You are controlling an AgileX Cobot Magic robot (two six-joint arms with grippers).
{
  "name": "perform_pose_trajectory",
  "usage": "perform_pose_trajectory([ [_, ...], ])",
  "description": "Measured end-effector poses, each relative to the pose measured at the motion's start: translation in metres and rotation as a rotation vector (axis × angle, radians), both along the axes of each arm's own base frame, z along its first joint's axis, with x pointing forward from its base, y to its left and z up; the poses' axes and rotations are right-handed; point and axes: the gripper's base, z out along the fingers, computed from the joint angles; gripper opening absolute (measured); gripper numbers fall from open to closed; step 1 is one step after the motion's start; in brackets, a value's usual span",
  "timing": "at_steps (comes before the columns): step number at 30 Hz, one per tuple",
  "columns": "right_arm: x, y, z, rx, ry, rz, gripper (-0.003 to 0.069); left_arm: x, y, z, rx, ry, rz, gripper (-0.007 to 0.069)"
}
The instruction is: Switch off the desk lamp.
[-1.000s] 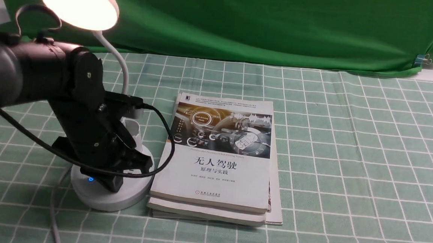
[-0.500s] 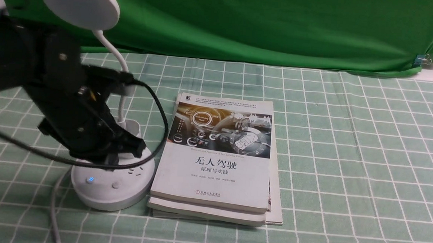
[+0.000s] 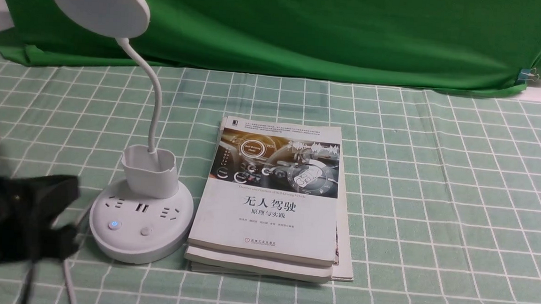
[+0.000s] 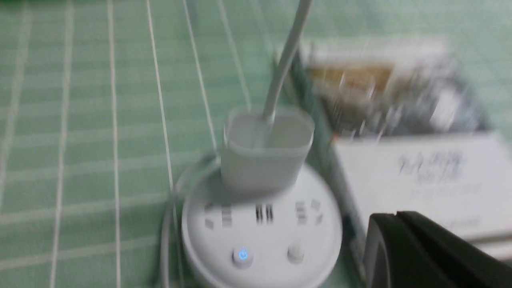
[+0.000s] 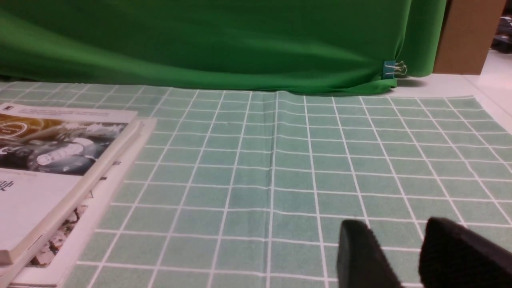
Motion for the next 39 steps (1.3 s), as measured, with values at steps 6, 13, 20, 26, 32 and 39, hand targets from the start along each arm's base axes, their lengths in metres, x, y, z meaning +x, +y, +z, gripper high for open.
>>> perform_pose_trajectory([
  [6, 0.000, 0.000, 0.000, 0.000, 0.000, 0.000, 0.0242, -0.031, 0.012, -0.026, -0.050, -0.200, 0.034, 0.0000],
  [13, 0.000, 0.000, 0.000, 0.000, 0.000, 0.000, 0.0242, -0.038, 0.014, -0.049, -0.048, -0.210, 0.043, 0.0000],
  [20, 0.000, 0.000, 0.000, 0.000, 0.000, 0.000, 0.0242, -0.041, 0.015, -0.071, -0.027, -0.147, 0.042, 0.0000],
  [26, 0.000, 0.000, 0.000, 0.000, 0.000, 0.000, 0.0242, -0.042, 0.016, -0.074, -0.022, -0.152, 0.051, 0.0000],
  [32, 0.000, 0.000, 0.000, 0.000, 0.000, 0.000, 0.0242, -0.050, 0.029, -0.078, -0.029, -0.200, 0.189, 0.0000],
  [39, 0.000, 0.000, 0.000, 0.000, 0.000, 0.000, 0.0242, -0.065, 0.035, -0.077, -0.052, -0.258, 0.269, 0.0000],
])
